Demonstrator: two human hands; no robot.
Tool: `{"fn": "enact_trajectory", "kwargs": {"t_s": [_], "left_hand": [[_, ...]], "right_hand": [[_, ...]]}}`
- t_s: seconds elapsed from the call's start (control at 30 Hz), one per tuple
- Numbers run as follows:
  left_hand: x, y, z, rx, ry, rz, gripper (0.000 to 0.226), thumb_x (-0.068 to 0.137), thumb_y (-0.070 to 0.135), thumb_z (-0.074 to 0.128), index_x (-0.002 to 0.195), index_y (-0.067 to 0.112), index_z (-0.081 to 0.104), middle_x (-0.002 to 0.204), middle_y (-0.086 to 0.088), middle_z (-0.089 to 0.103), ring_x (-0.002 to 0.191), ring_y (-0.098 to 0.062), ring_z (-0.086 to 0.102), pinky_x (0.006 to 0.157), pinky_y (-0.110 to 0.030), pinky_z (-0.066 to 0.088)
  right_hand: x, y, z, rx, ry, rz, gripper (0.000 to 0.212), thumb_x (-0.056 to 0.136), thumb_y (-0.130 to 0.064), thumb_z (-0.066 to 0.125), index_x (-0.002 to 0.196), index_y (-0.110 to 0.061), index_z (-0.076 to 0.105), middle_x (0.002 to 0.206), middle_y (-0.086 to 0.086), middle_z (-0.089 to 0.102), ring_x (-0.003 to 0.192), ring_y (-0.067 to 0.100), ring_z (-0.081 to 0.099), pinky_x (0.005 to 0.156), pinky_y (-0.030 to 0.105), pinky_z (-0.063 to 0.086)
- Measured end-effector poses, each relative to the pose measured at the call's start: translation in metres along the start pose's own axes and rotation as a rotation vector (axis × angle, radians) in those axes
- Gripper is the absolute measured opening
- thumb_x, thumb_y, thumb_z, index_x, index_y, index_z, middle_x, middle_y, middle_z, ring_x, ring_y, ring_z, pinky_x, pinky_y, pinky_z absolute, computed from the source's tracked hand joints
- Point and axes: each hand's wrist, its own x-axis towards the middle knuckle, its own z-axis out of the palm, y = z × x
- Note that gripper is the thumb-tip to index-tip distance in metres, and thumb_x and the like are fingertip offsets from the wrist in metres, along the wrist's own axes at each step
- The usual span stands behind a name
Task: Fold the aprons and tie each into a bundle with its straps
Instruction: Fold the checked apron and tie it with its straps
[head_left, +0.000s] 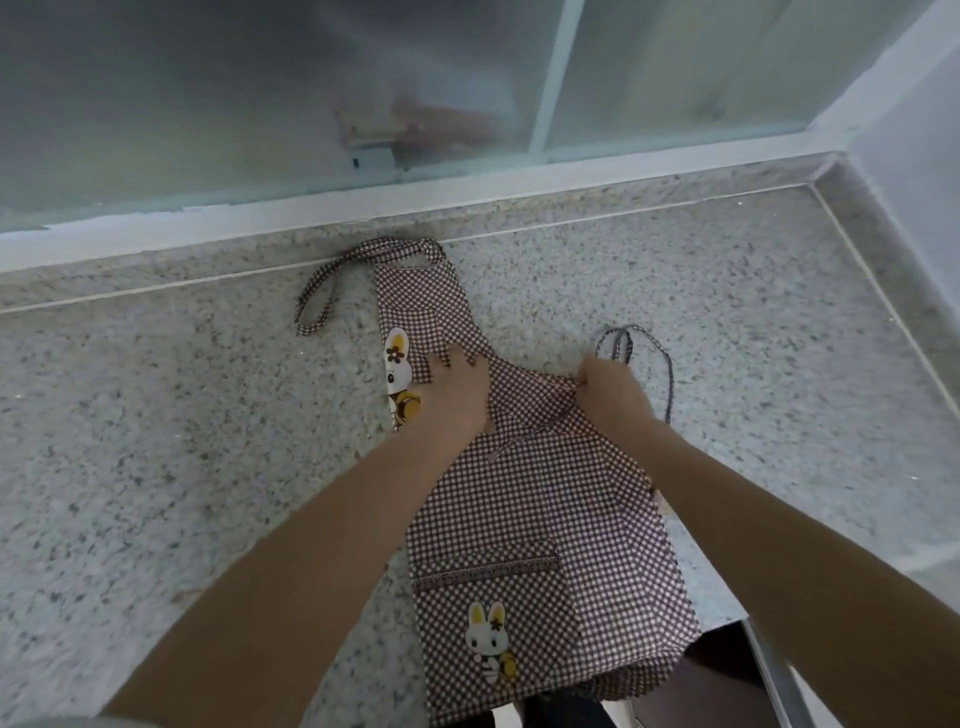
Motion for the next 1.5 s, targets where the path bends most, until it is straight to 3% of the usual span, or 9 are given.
{"fn": "enact_trajectory", "kwargs": {"t_s": [0.13, 0.3, 0.43, 0.5, 0.67, 0.9, 1.13, 1.27, 1.5], "left_hand": [[-0.003, 0.010, 0.005, 0.058, 0.010, -0.036, 0.107, 0.072, 0.038, 0.078, 0.148, 0.016, 0.007, 0.155, -0.017, -0.004, 0.141, -0.044, -0.001, 0.103, -0.072, 0.017], [-0.005, 0.025, 0.003, 0.168, -0.006, -0.112, 0.111, 0.070, 0.042, 0.078, 0.149, 0.013, 0.005, 0.155, -0.020, 0.000, 0.141, -0.043, 0.005, 0.106, -0.068, 0.013], [-0.020, 0.053, 0.014, 0.273, 0.268, 0.075, 0.060, 0.085, 0.024, 0.060, 0.138, 0.014, 0.035, 0.143, -0.014, 0.028, 0.132, -0.031, 0.026, 0.107, -0.054, 0.026], [-0.026, 0.072, 0.028, 0.188, 0.264, 0.147, 0.054, 0.087, 0.020, 0.058, 0.137, 0.018, 0.037, 0.142, -0.012, 0.029, 0.132, -0.030, 0.026, 0.106, -0.056, 0.028], [-0.027, 0.081, 0.043, 0.052, 0.024, 0.067, 0.096, 0.073, 0.024, 0.078, 0.148, 0.033, 0.018, 0.155, -0.008, 0.007, 0.140, -0.036, 0.010, 0.105, -0.066, 0.025], [-0.031, 0.084, 0.044, 0.122, 0.033, 0.037, 0.101, 0.072, 0.029, 0.078, 0.149, 0.036, 0.013, 0.157, -0.004, 0.003, 0.143, -0.033, 0.006, 0.105, -0.069, 0.018], [-0.063, 0.093, 0.076, 0.143, 0.270, 0.123, 0.066, 0.086, 0.026, 0.063, 0.143, 0.023, 0.030, 0.151, -0.005, 0.023, 0.138, -0.027, 0.023, 0.111, -0.051, 0.024], [-0.093, 0.086, 0.097, 0.067, 0.384, 0.139, 0.043, 0.093, 0.015, 0.046, 0.135, 0.018, 0.040, 0.138, -0.006, 0.039, 0.128, -0.024, 0.035, 0.105, -0.042, 0.030], [-0.159, 0.038, 0.157, -0.061, 0.461, 0.189, 0.035, 0.092, 0.023, 0.051, 0.126, 0.016, 0.049, 0.122, -0.006, 0.047, 0.117, -0.024, 0.044, 0.097, -0.042, 0.039]], "right_hand": [[0.001, 0.031, -0.007, 0.057, 0.078, 0.083, 0.017, 0.093, -0.020, 0.052, 0.088, -0.004, 0.056, 0.083, 0.012, 0.056, 0.072, 0.023, 0.052, 0.061, 0.031, 0.042], [-0.002, 0.064, -0.020, 0.124, 0.179, 0.110, 0.021, 0.091, -0.019, 0.054, 0.104, -0.003, 0.056, 0.096, 0.013, 0.062, 0.085, 0.029, 0.060, 0.064, 0.033, 0.046], [-0.006, 0.075, -0.023, 0.196, 0.003, -0.158, 0.020, 0.095, -0.015, 0.048, 0.111, -0.011, 0.059, 0.090, 0.004, 0.062, 0.073, 0.015, 0.054, 0.065, 0.022, 0.043], [-0.009, 0.076, -0.019, 0.118, -0.120, -0.248, 0.020, 0.096, -0.019, 0.048, 0.111, -0.012, 0.059, 0.101, 0.007, 0.065, 0.079, 0.016, 0.054, 0.069, 0.025, 0.043], [-0.011, 0.085, -0.017, -0.113, -0.225, -0.211, 0.027, 0.098, -0.018, 0.043, 0.116, -0.004, 0.056, 0.113, 0.013, 0.062, 0.101, 0.027, 0.060, 0.077, 0.030, 0.045], [-0.025, 0.131, -0.032, -0.282, 0.015, -0.068, 0.034, 0.096, -0.014, 0.044, 0.128, -0.004, 0.046, 0.138, 0.015, 0.032, 0.126, 0.029, 0.034, 0.097, 0.039, 0.042], [-0.077, 0.132, -0.003, -0.024, -0.045, -0.386, 0.035, 0.094, -0.014, 0.047, 0.128, -0.011, 0.049, 0.127, 0.010, 0.039, 0.122, 0.025, 0.038, 0.094, 0.034, 0.043], [-0.105, 0.129, 0.020, 0.058, -0.138, -0.386, 0.039, 0.094, -0.014, 0.046, 0.133, -0.013, 0.047, 0.131, 0.010, 0.041, 0.118, 0.025, 0.045, 0.097, 0.031, 0.040], [-0.190, 0.134, 0.069, 0.214, 0.071, -0.260, 0.035, 0.088, -0.002, 0.046, 0.121, -0.005, 0.056, 0.127, 0.015, 0.044, 0.116, 0.029, 0.046, 0.101, 0.036, 0.040]]}}
